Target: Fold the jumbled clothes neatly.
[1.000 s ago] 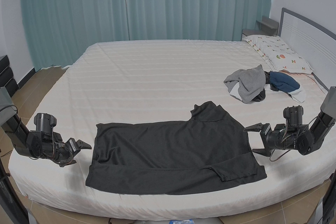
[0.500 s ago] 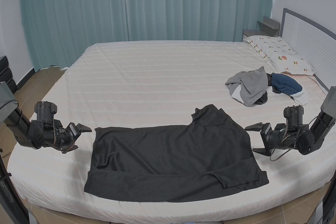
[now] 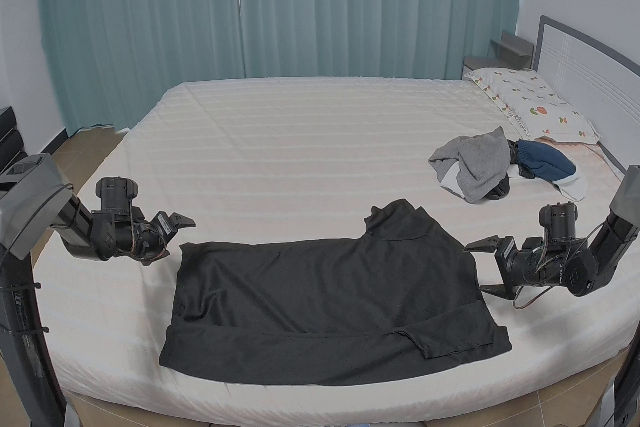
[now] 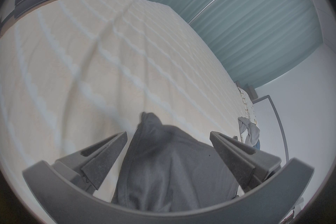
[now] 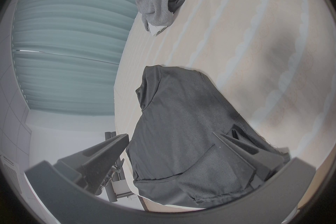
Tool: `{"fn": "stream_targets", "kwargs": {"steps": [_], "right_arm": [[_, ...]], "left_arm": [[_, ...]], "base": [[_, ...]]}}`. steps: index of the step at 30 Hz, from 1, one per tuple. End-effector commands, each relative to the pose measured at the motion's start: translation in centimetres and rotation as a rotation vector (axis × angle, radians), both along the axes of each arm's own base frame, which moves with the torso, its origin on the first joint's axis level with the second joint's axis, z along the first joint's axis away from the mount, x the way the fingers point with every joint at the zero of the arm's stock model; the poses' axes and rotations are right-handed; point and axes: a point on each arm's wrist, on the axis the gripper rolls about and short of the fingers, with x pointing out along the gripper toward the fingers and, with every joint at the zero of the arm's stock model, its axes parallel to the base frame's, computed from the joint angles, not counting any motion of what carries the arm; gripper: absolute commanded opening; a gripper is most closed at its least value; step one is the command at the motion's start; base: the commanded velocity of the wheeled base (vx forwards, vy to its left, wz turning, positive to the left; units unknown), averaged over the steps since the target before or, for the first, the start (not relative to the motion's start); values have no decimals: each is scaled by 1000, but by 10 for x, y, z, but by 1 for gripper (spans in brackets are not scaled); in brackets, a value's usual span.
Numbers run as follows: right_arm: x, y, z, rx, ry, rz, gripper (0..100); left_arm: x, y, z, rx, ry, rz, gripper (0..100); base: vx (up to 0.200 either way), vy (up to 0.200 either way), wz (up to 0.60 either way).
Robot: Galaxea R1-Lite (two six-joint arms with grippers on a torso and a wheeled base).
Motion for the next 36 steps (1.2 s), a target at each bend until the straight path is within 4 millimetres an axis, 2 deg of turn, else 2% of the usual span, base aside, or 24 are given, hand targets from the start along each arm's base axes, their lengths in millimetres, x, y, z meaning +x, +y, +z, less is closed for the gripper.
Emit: {"fn": "stream_targets", "kwargs": {"steps": [1, 5, 12, 13, 19, 25, 29, 36], "right_arm": [[1, 0, -1, 0, 1, 0, 100], [2, 0, 1, 0, -6, 0, 100], [3, 0, 1, 1, -7, 0, 100], [3, 0, 0, -1, -6, 1, 100], [4, 0, -2, -3, -16, -1, 100], [13, 4, -4, -10, -57, 1, 100], [23, 10, 3, -11, -92, 16, 100], [56, 25, 22, -41, -165, 40, 100]], "left_arm": [[16, -6, -24, 2, 20, -12, 100], [20, -5, -32, 8, 30, -5, 100], [23, -4, -32, 31, 24, 22, 100], [23, -4, -32, 31, 22, 23, 0], [28, -5, -33, 27, 13, 29, 0], [43, 1, -23, 7, -22, 151, 0], [48, 6, -22, 19, -41, 208, 0], [51, 6, -24, 23, -49, 222, 0]], "base": [[0, 0, 0], [0, 0, 0], [0, 0, 0], [0, 0, 0], [0, 0, 0], [0, 0, 0], [0, 0, 0], [0, 0, 0]]}}
